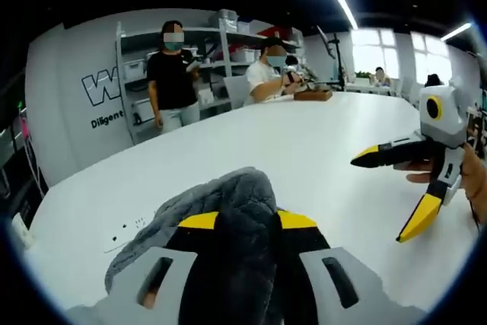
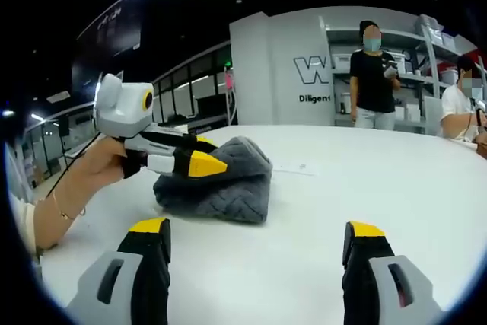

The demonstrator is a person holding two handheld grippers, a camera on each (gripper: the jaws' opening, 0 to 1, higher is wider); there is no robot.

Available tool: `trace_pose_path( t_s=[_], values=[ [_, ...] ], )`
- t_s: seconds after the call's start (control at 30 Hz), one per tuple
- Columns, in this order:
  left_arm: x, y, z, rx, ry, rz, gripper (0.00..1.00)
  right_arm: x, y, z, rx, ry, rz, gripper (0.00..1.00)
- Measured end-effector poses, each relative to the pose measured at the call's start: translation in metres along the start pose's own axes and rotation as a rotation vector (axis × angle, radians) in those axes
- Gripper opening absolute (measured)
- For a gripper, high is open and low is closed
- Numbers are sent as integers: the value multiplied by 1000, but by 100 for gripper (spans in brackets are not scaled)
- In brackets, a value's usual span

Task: Open the folded towel by lifting each exposed corner and separating the folded layers until the towel lies flat within the target outline without major curled edges

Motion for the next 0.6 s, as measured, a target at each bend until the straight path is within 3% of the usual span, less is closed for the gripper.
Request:
trace_pose_path(
  t_s=[0.1, 0.33, 0.6],
  values=[
    [-4, 0, -6, -16, 7, 3, 12, 0, -1, -2, -2, 10, -1, 93],
    [-7, -5, -3, 4, -5, 13, 7, -1, -2, -4, -1, 21, 4, 91],
    [-19, -16, 12, 88, -86, 56, 6, -5, -1, -9, -22, 14, 15, 91]
  ],
)
Point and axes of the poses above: the point that each gripper's makers call its tool centre point, and the gripper's own axes: y roughly forward along the fingers, x roughly to its right, z roughly out of its top, the point moved 1 cm from there along -y, roughly backward along the fingers, and after that the axes turned 12 degrees about x, right-handed, at the moved point
